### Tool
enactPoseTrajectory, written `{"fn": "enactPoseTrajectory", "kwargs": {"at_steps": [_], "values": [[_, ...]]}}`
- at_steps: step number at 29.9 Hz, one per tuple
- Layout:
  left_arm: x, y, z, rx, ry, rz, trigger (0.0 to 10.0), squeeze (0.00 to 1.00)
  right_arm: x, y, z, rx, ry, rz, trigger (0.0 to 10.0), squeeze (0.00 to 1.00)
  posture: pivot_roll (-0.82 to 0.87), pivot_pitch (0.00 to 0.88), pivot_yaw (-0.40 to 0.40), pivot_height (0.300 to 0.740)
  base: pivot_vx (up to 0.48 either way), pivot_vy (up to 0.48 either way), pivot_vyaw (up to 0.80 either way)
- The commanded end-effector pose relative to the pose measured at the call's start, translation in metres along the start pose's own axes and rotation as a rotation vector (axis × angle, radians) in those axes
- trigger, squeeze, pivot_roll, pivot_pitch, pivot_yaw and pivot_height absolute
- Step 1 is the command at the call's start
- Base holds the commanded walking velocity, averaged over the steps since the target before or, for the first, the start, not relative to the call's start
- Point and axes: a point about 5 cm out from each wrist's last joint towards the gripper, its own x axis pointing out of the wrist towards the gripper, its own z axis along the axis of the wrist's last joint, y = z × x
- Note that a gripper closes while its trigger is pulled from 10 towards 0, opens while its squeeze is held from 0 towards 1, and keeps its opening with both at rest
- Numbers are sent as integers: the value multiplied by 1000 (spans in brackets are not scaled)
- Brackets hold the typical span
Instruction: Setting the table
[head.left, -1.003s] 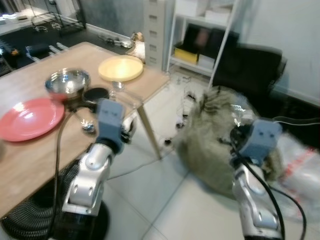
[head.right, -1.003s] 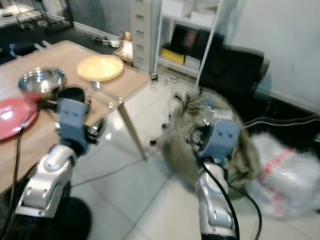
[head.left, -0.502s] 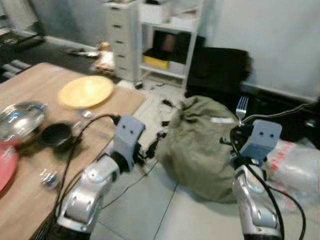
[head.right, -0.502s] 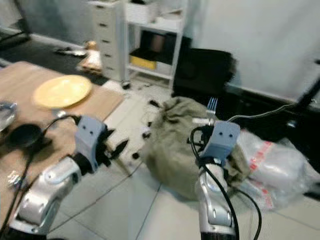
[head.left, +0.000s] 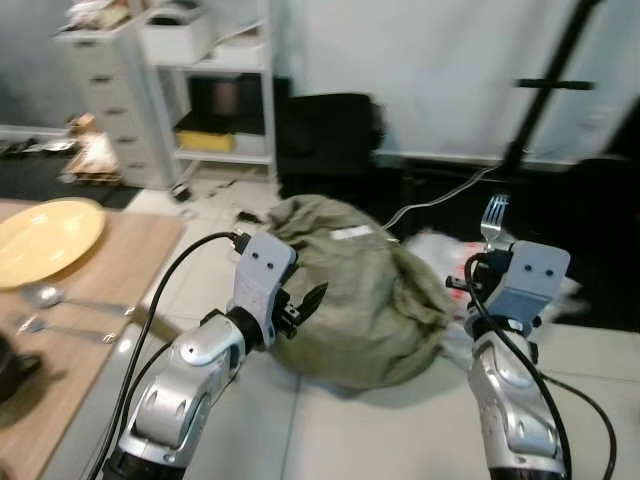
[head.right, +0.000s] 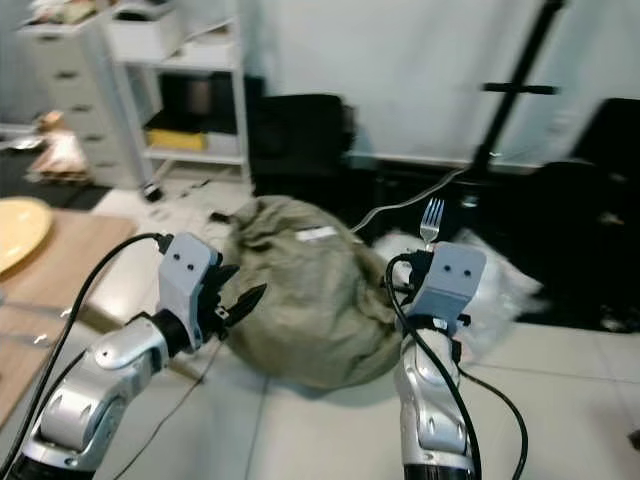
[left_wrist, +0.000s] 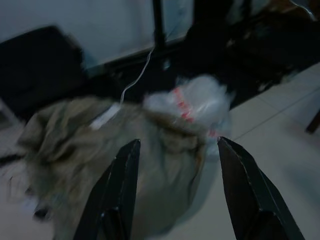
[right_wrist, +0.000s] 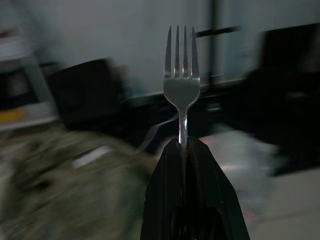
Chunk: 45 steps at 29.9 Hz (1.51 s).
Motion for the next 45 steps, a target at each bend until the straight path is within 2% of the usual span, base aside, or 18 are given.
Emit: {"fn": "enactPoseTrajectory", "kwargs": {"at_steps": [1, 9, 11, 19, 27, 34, 37, 45], "values": [[-1, 11, -5, 9, 31, 84, 10000, 0, -2, 1, -5, 0, 24, -1, 10000, 0, -53, 0, 106, 740, 0, 0, -800], [-1, 18, -11, 58, 68, 143, 10000, 0, -3, 2, -6, -2, 29, 3, 10000, 0, -52, 0, 105, 740, 0, 0, -800], [-1, 20, -14, 25, 89, 157, 10000, 0, -3, 2, -6, -3, 30, 3, 10000, 0, -53, 0, 104, 740, 0, 0, -800], [-1, 22, -14, 18, 81, 177, 10000, 0, -3, 2, -6, -7, 32, 7, 10000, 0, -56, 0, 102, 740, 0, 0, -800], [-2, 23, -11, -36, 37, 157, 10000, 0, -4, 1, -6, -12, 31, 9, 10000, 0, -62, 0, 101, 740, 0, 0, -800], [1, 15, -3, -140, -19, 118, 10000, 0, -4, 0, -5, -15, 29, 9, 10000, 0, -67, 0, 102, 740, 0, 0, -800], [1, 15, -3, -147, -20, 121, 10000, 0, -4, 0, -5, -16, 29, 10, 10000, 0, -71, 0, 101, 740, 0, 0, -800], [2, 20, -7, -100, -11, 160, 10000, 0, -3, 0, -4, -18, 25, 12, 10000, 0, -75, 0, 99, 740, 0, 0, -800]]}}
